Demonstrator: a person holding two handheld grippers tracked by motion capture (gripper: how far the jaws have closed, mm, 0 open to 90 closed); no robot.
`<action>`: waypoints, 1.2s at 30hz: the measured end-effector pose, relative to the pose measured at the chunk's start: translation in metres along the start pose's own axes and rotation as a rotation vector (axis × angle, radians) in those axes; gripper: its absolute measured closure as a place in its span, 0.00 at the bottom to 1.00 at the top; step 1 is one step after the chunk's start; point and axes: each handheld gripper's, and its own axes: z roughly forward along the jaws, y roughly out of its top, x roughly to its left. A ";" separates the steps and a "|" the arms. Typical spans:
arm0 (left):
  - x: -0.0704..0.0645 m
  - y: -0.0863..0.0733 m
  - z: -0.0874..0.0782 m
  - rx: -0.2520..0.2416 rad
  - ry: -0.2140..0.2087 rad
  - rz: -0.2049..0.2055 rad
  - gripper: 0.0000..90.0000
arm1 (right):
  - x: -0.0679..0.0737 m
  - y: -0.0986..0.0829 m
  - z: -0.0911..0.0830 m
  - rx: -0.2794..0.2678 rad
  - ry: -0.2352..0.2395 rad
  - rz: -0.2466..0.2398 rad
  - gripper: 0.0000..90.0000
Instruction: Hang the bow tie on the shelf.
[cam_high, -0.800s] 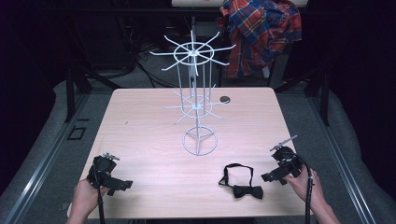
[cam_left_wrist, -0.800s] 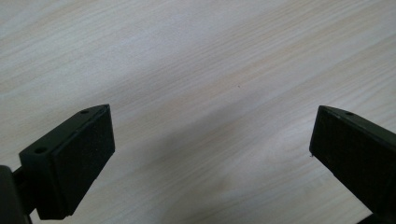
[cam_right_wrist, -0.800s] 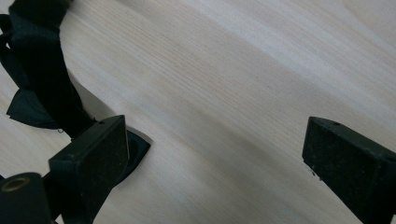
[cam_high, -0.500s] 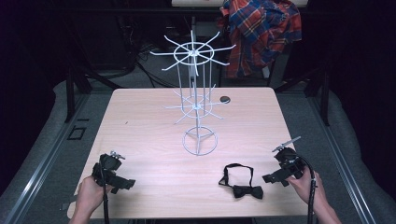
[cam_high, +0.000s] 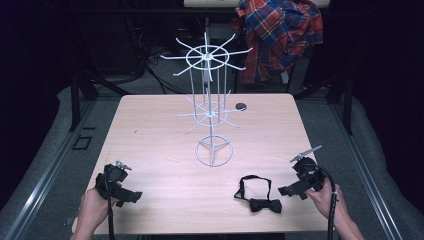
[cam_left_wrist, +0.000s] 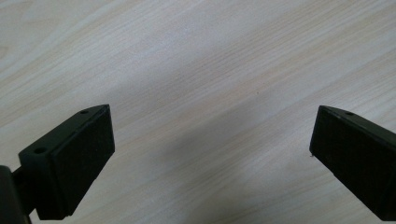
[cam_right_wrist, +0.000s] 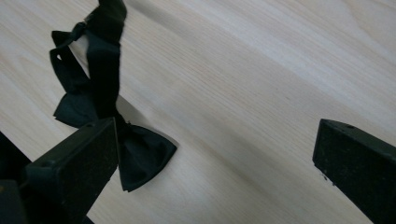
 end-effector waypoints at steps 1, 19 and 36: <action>0.000 0.000 0.000 0.000 -0.002 0.004 0.00 | 0.005 0.002 -0.001 -0.010 -0.003 -0.012 0.00; 0.004 -0.006 -0.004 0.005 0.016 -0.022 0.00 | 0.030 0.014 0.001 -0.049 0.020 -0.091 0.00; 0.002 -0.002 0.000 0.015 0.009 -0.003 0.00 | 0.041 0.023 0.011 -0.053 -0.001 -0.098 0.24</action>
